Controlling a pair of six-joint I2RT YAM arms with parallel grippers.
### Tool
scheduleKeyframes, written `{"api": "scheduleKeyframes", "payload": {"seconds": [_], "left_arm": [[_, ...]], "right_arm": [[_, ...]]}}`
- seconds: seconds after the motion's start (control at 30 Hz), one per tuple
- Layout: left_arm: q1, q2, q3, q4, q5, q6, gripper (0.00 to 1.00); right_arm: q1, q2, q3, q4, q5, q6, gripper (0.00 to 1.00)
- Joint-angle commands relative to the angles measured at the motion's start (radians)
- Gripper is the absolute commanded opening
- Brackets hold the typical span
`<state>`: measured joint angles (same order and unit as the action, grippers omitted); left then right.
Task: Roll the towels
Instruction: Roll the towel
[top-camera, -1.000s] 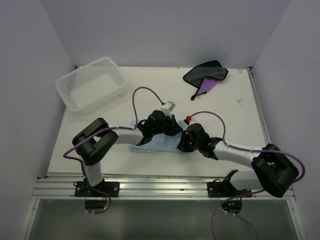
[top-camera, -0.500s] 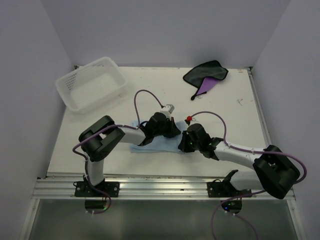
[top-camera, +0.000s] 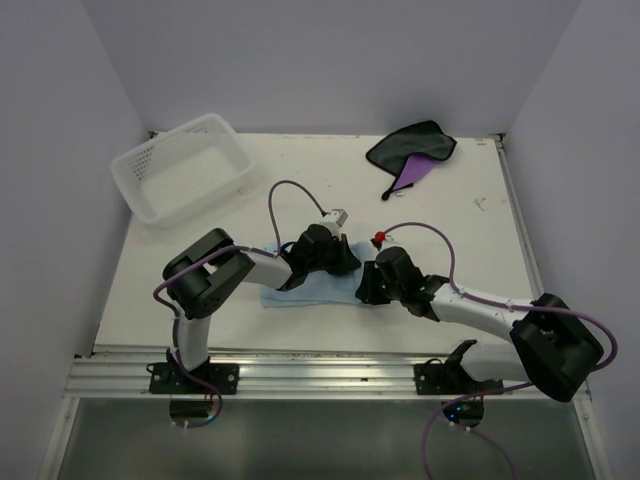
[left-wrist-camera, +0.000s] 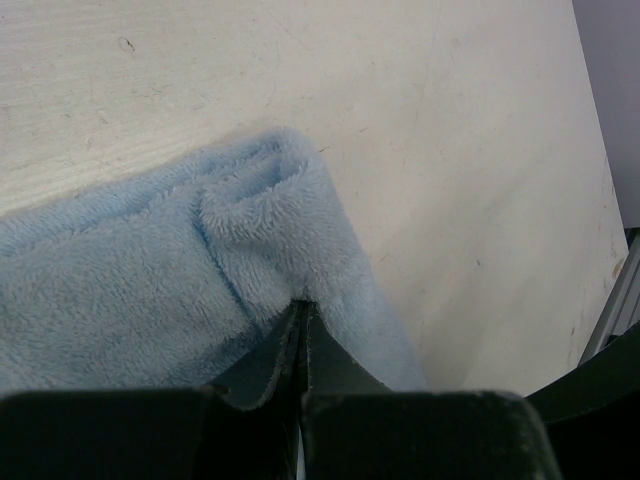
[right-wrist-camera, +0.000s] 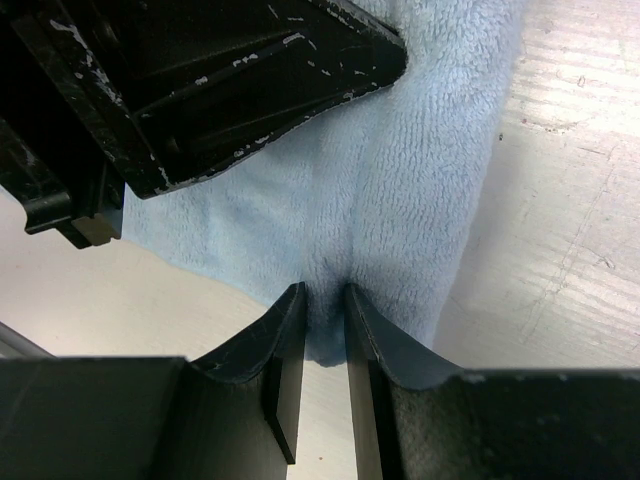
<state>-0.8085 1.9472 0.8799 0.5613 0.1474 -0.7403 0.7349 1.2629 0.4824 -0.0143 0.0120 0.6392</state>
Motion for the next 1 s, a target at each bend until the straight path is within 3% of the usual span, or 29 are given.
{"api": "scheduleKeyframes", "payload": {"seconds": [0.0, 0.23, 0.47, 0.7, 0.97], "left_arm": [[0.019, 0.024, 0.019, 0.000, -0.039, 0.025, 0.00], [0.019, 0.022, 0.018, -0.014, -0.045, 0.030, 0.00], [0.020, 0.029, 0.019, -0.024, -0.058, 0.033, 0.00], [0.020, 0.029, 0.021, -0.029, -0.055, 0.041, 0.00], [0.019, 0.021, 0.021, -0.043, -0.055, 0.050, 0.00]], "right_arm": [[0.003, -0.010, -0.027, -0.033, 0.000, -0.004, 0.27], [0.003, -0.091, -0.054, -0.038, -0.032, -0.004, 0.30], [0.003, -0.198, -0.074, -0.076, -0.060, -0.018, 0.40], [0.000, -0.313, -0.116, -0.108, 0.048, 0.031, 0.41], [-0.041, -0.353, -0.136, -0.070, 0.088, 0.097, 0.51]]}}
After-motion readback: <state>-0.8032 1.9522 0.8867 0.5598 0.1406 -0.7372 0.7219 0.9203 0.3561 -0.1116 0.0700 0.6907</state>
